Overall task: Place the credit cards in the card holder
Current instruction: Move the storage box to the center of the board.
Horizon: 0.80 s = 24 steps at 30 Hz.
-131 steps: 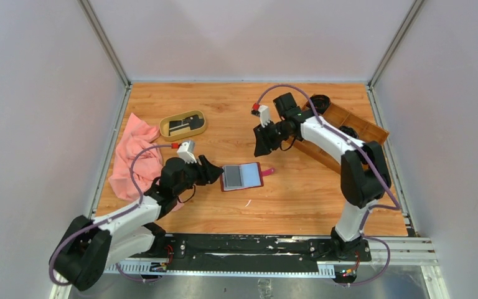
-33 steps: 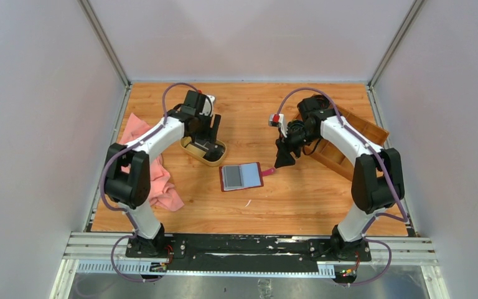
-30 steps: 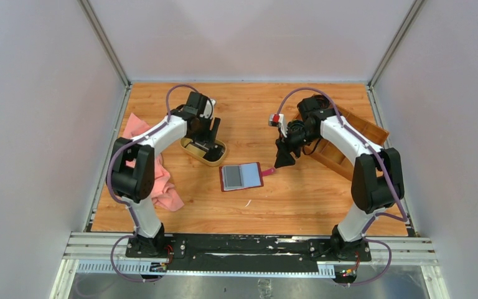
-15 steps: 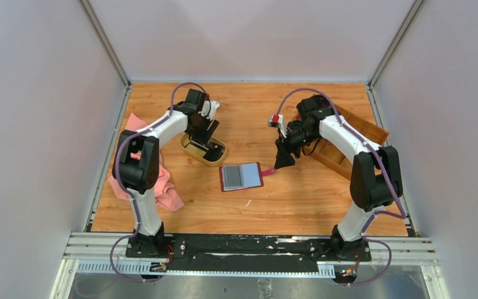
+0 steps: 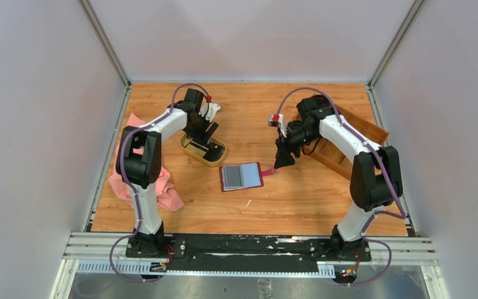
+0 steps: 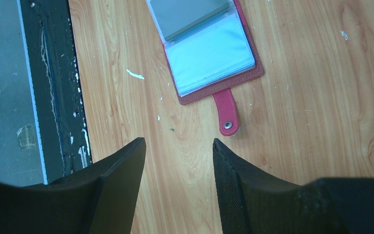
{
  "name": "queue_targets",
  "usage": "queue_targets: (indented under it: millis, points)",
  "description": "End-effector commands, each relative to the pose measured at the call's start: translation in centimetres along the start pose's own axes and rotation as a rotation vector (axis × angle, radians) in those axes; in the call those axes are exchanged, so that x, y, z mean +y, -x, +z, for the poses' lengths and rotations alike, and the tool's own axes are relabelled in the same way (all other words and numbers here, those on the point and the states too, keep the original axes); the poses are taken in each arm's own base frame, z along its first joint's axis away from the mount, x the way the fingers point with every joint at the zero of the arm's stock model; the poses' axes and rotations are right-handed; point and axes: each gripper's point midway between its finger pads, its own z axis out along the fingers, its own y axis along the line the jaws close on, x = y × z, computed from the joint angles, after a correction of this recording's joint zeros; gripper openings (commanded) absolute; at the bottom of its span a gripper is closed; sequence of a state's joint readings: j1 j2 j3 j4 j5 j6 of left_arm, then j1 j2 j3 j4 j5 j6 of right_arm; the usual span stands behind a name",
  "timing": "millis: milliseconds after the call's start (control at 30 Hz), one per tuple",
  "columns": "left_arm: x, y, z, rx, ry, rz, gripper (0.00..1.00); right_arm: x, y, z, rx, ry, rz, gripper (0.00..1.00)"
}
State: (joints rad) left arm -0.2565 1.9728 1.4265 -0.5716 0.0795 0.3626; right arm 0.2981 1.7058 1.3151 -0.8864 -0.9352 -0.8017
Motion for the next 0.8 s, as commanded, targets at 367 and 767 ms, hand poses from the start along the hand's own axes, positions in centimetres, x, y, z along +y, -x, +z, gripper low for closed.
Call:
queue_targets:
  millis: [367, 767]
  points:
    - [-0.1, -1.9, 2.2, 0.057, -0.109, -0.036, 0.73, 0.1, 0.6, -0.7, -0.022, 0.012, 0.002, 0.56]
    - [-0.6, -2.9, 2.2, 0.080, -0.112, -0.074, 0.59, 0.4, 0.8, -1.0, -0.031, 0.014, -0.006, 0.56]
